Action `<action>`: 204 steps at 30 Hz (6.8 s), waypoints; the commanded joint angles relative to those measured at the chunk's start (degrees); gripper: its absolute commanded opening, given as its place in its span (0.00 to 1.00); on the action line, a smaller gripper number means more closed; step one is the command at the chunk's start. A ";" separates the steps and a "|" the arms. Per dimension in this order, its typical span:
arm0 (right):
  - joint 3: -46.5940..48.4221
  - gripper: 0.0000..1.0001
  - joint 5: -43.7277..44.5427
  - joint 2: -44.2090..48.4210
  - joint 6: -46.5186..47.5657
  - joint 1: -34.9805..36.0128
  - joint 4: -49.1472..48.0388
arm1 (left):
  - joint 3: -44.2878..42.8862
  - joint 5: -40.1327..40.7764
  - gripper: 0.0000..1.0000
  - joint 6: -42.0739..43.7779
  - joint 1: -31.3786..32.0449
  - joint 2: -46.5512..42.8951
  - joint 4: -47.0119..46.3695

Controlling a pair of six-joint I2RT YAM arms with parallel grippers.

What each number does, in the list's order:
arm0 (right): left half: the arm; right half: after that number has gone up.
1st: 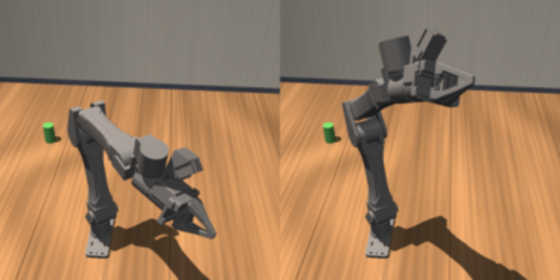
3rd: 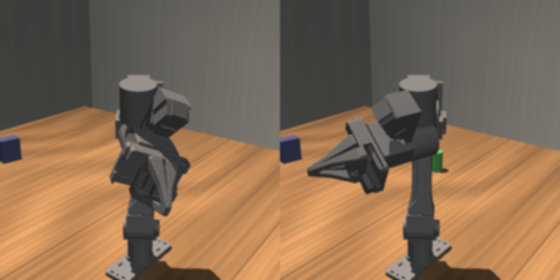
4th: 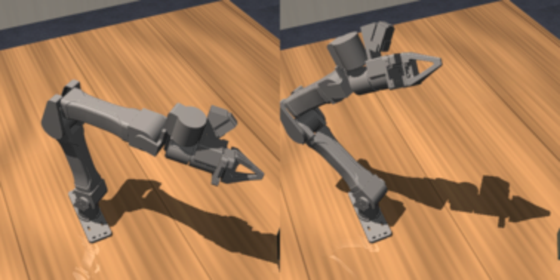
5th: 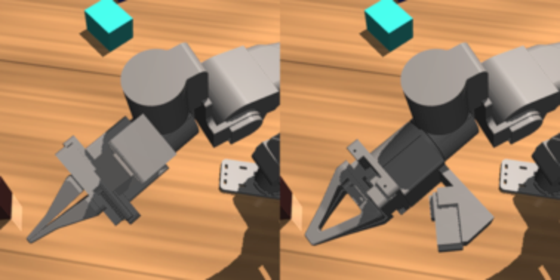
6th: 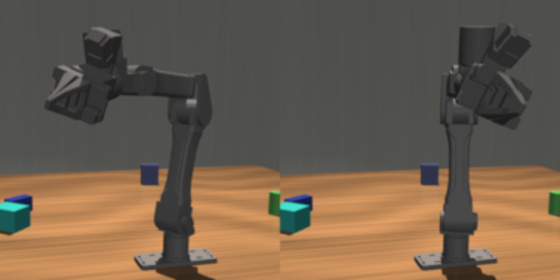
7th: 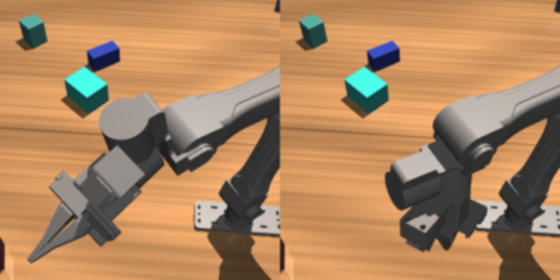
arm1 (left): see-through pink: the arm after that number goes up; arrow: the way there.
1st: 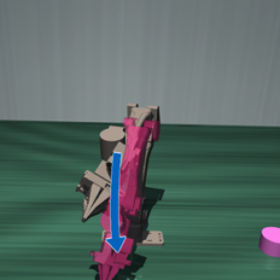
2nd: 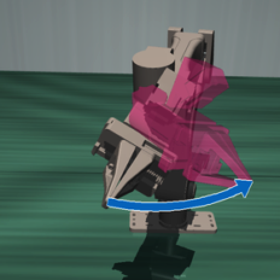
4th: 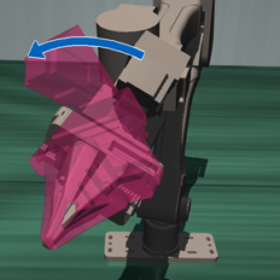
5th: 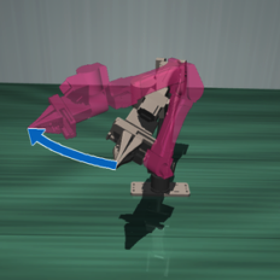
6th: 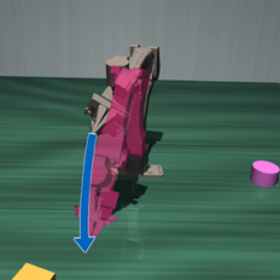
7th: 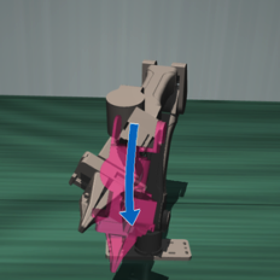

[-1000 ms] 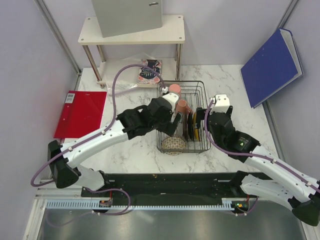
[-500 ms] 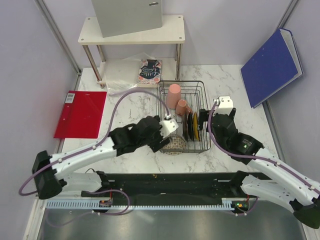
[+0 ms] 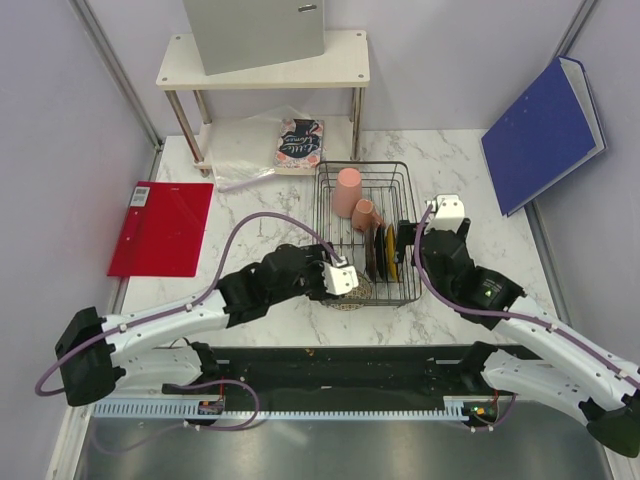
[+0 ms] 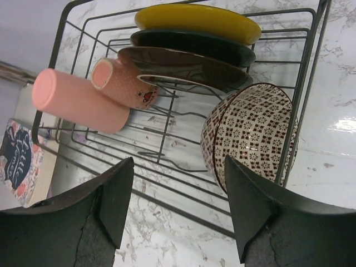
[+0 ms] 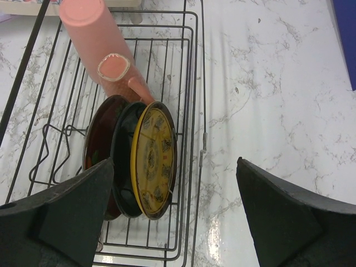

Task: Unload the mixed dishes from the dish rack
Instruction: Pick up the bowl from the dish rack, then place the bowl at the center of the board.

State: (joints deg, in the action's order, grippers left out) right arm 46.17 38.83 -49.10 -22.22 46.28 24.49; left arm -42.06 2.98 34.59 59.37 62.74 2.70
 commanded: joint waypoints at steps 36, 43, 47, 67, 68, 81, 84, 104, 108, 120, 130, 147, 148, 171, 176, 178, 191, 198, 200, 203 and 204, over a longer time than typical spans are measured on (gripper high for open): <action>-1.70 0.98 -1.04 -1.87 -3.01 0.04 -0.41 | 3.13 1.50 0.02 -1.19 -0.31 11.62 -11.31; -1.61 0.98 -1.30 -2.31 -3.01 0.04 -0.50 | 2.34 2.11 0.02 -1.72 -0.14 10.21 -9.91; -1.61 0.98 -1.04 -2.40 -3.01 0.12 -0.50 | 1.46 4.57 0.02 -2.95 0.04 8.37 -9.90; -2.67 0.98 -0.16 -3.46 -4.15 0.04 -1.64 | 13.85 28.38 0.02 13.04 12.42 12.84 -51.02; -2.67 0.98 -0.07 -3.11 -4.15 0.04 -1.64 | 14.81 29.09 0.02 15.66 13.04 13.28 -53.04; -2.84 0.98 -0.16 -2.58 -4.24 0.04 -1.73 | 18.07 35.51 0.02 22.19 18.76 9.51 -63.17; -2.49 0.98 -0.51 -2.40 -4.33 0.12 -1.64 | 17.63 36.74 0.02 23.85 19.81 7.31 -61.94; 9.28 0.76 -7.71 -1.00 -1.69 0.04 1.79 | -46.32 31.06 0.02 -49.85 8.40 11.07 36.38; 10.34 0.77 -7.37 2.07 -3.44 0.04 2.23 | -56.01 10.01 0.02 -60.49 -3.43 15.48 42.55; 24.55 0.77 -5.25 -1.76 -9.07 0.04 11.35 | -58.31 1.67 0.02 -72.20 -10.07 24.71 49.33; 32.49 0.71 -11.31 -16.90 -8.02 0.04 17.34 | -56.90 4.04 0.02 -72.73 -9.89 23.22 48.72; 29.60 0.58 -19.22 -21.47 -9.51 0.04 17.79 | -50.75 6.51 0.02 -72.21 -9.45 17.77 44.41; 29.33 0.55 -20.01 -21.56 -9.60 0.04 17.44 | -50.57 6.60 0.02 -72.21 -9.37 17.33 44.15; 36.18 0.00 -20.27 -17.51 -12.31 -20.77 21.83 | -46.73 19.60 0.99 -69.39 -13.93 7.40 45.55; 36.97 0.00 -23.54 -22.43 -18.11 -36.60 19.55 | -39.51 19.52 0.99 -72.90 -14.20 2.66 44.15; 37.32 0.00 -21.61 -27.09 -20.04 -40.46 19.37 | -36.26 19.17 0.99 -74.13 -14.11 1.25 43.88; 31.16 0.00 -23.69 -46.05 -20.24 -51.46 2.40 | -16.48 20.13 0.99 -76.95 -14.11 -19.05 40.63; 33.89 0.00 -27.93 -55.39 -19.18 -54.01 1.87 | -13.05 21.01 0.99 -77.04 -14.11 -22.92 40.63; 34.51 0.00 -28.28 -57.58 -18.74 -54.28 2.05 | -12.69 20.84 0.99 -77.04 -14.11 -22.23 40.63; 33.72 0.00 -28.28 -58.56 -17.25 -54.63 -0.40 | -12.60 20.57 0.99 -77.04 -14.11 -20.56 40.63; 33.37 0.00 -28.28 -58.56 -16.72 -54.72 -1.37 | -12.60 20.57 0.99 -77.13 -14.11 -20.03 40.63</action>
State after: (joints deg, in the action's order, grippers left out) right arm 76.99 12.29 -107.90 -40.91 -8.14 28.88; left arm -54.92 22.35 -40.69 45.34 40.99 45.65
